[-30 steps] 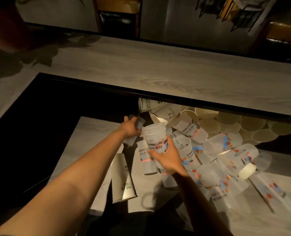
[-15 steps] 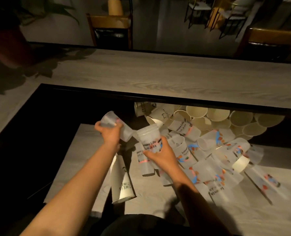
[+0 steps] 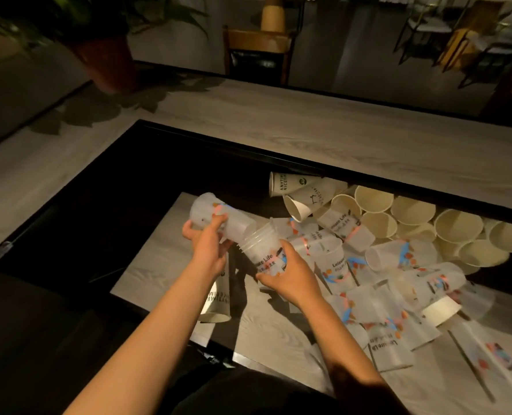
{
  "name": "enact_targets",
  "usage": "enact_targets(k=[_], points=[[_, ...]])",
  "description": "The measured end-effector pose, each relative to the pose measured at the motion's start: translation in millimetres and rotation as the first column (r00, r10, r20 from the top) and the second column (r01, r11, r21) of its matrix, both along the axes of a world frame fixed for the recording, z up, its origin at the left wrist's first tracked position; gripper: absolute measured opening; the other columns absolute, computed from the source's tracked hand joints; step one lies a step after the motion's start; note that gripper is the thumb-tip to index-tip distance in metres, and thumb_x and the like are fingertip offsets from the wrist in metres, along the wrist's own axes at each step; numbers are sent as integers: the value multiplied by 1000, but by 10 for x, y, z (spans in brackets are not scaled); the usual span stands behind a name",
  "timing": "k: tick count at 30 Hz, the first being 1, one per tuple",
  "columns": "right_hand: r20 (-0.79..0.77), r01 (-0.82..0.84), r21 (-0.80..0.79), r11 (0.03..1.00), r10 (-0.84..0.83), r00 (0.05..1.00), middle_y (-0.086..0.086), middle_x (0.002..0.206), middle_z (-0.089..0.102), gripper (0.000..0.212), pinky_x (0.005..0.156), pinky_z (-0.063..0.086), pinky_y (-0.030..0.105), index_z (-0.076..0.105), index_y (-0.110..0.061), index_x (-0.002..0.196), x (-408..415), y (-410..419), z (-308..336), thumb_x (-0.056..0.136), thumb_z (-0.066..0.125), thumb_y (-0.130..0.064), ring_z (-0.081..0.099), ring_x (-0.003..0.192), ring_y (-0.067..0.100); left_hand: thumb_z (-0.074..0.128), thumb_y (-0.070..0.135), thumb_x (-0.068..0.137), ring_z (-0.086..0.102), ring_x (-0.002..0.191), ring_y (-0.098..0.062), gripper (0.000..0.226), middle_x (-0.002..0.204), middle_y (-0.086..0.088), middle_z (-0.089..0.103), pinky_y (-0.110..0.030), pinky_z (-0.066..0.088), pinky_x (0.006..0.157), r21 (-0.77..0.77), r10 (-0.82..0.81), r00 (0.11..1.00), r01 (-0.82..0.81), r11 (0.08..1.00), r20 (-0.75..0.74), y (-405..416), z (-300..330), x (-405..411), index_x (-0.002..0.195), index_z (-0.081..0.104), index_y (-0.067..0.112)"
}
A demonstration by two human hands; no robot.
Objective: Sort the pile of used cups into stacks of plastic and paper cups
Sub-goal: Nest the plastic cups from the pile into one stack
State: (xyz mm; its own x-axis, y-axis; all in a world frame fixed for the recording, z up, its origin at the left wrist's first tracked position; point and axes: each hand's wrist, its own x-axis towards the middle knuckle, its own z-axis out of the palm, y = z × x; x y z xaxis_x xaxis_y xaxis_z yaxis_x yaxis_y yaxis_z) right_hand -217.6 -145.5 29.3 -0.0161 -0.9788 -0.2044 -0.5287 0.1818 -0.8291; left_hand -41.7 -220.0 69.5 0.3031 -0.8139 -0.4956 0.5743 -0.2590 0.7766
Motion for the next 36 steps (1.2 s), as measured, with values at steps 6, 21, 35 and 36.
enact_targets(k=[6,21,35,36], points=[[20,-66,-23,998,66,998,-17,117,60,87,84,54,32,38,-44,138,-77,91,14,65,84,-49,63,99,6,75,6,83,64,114,-26,71,130,-9,57,-32,59,81,-173,-173,942,229,958,287,338,-73,-60,134,32,30],[120,306,-105,946,-294,948,-22,108,65,73,78,52,21,47,-45,125,-705,341,348,60,81,-56,61,95,-9,43,56,101,59,123,-11,40,132,10,65,-38,48,102,-89,-671,633,749,656,385,446,41,-827,132,61,38],[180,473,-84,877,-454,873,-28,98,62,75,63,42,6,44,-48,122,-1463,701,398,56,76,-60,57,87,-23,54,17,93,35,130,-31,24,155,1,39,-39,31,105,562,-469,-404,783,266,785,325,-490,-1624,113,66,26],[182,478,-79,875,-459,870,-28,97,63,74,64,41,6,43,-49,122,-1483,721,393,56,76,-60,57,86,-24,53,17,93,38,125,-30,26,150,0,44,-39,34,102,568,-441,-426,779,265,790,332,-489,-1637,114,64,26]])
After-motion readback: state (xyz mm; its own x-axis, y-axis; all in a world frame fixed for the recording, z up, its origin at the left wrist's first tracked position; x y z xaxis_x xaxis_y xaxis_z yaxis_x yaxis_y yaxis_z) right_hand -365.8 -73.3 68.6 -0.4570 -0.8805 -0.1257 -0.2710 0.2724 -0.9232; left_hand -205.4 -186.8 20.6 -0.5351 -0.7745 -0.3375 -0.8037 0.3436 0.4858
